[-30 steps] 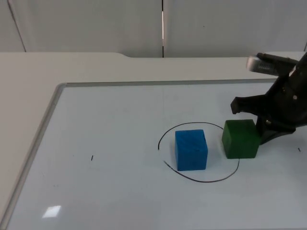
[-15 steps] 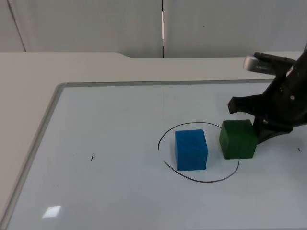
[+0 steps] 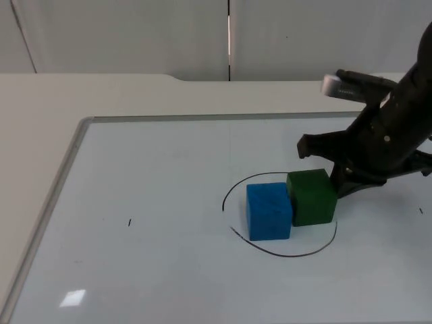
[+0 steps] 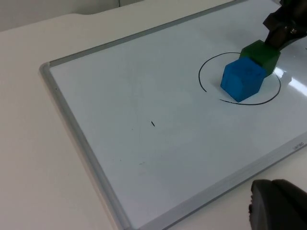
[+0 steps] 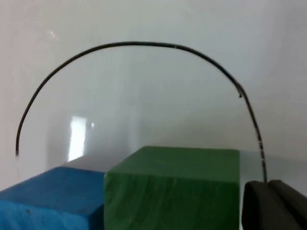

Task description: Push the two cubes into the marked area.

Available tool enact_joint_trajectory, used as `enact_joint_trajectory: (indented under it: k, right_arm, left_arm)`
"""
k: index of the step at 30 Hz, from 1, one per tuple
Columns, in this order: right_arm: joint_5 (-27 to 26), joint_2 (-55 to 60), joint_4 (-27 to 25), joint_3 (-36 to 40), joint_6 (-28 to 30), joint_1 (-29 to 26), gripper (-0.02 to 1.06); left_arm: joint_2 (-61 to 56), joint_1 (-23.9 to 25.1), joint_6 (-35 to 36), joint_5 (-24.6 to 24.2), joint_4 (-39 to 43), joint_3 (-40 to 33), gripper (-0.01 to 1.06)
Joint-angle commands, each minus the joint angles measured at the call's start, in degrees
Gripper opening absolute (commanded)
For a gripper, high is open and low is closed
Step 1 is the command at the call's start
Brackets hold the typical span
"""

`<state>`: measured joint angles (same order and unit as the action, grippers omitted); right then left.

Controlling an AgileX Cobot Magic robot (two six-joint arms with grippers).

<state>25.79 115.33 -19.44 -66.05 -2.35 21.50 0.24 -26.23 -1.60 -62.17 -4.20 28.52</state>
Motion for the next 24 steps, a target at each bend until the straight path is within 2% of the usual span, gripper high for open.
enact_joint_trajectory:
  k: [1, 9, 13, 18, 19, 24]
  right_arm:
    - [-0.3, -0.1, -0.4, -0.1, 0.5, 0.3, 0.00]
    - [0.0, -0.2, 0.3, -0.1, 0.5, 0.3, 0.00]
    - [0.9, -0.5, 3.2, -0.2, 0.5, 0.3, 0.00]
    - [4.6, -4.4, 10.8, -0.2, 0.5, 0.3, 0.00]
    - [4.6, -4.4, 10.8, -0.2, 0.5, 0.3, 0.00]
    - [6.9, -12.5, 14.9, -0.2, 0.5, 0.3, 0.00]
  left_arm:
    - [-0.2, 0.3, 0.1, 0.7, -0.3, -0.3, 0.00]
    - [-0.2, 0.3, 0.1, 0.7, -0.3, -0.3, 0.00]
    - [-0.2, 0.3, 0.1, 0.7, -0.3, -0.3, 0.00]
    - [-0.2, 0.3, 0.1, 0.7, -0.3, -0.3, 0.00]
    - [-0.2, 0.3, 0.1, 0.7, -0.3, -0.3, 0.00]
    - [-0.2, 0.3, 0.1, 0.7, -0.3, -0.3, 0.00]
